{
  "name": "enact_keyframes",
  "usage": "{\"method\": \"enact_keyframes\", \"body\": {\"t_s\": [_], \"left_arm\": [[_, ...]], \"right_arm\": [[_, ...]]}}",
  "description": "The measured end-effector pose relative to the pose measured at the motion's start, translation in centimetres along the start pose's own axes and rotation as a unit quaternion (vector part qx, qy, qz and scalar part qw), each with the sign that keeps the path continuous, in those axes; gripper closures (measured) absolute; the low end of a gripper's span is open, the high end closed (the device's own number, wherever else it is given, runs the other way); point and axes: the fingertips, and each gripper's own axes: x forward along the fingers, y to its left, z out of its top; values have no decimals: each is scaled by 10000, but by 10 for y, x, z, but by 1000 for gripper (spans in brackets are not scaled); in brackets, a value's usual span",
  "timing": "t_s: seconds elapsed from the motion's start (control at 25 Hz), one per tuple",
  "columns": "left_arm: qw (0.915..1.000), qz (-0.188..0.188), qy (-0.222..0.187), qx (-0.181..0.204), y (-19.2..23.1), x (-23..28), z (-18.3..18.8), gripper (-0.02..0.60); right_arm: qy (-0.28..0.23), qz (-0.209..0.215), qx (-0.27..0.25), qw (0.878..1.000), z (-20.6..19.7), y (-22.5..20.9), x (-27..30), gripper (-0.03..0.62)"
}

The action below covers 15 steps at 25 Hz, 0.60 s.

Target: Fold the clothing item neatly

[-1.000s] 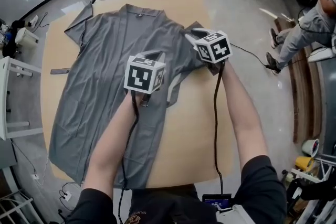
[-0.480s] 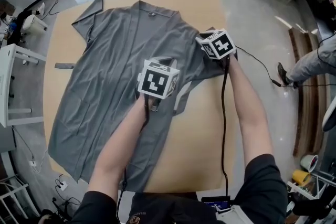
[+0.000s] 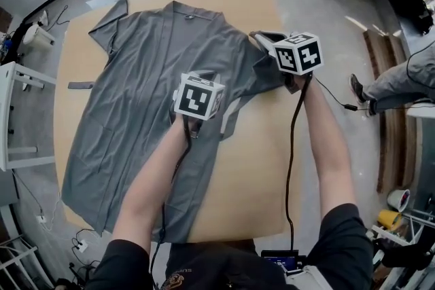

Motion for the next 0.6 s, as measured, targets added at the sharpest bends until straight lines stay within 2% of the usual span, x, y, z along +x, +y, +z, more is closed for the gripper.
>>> {"method": "enact_keyframes", "body": {"t_s": [0.28,0.6], "left_arm": [[9996,61,-264,-98,21,-41,1,574],[9977,148,-581,-317,85,-102,-16,574]], "right_arm": [[-363,76,-239,9990,54,58,-9,565],[-571,100,-243,9980,116,132,42,565]]}}
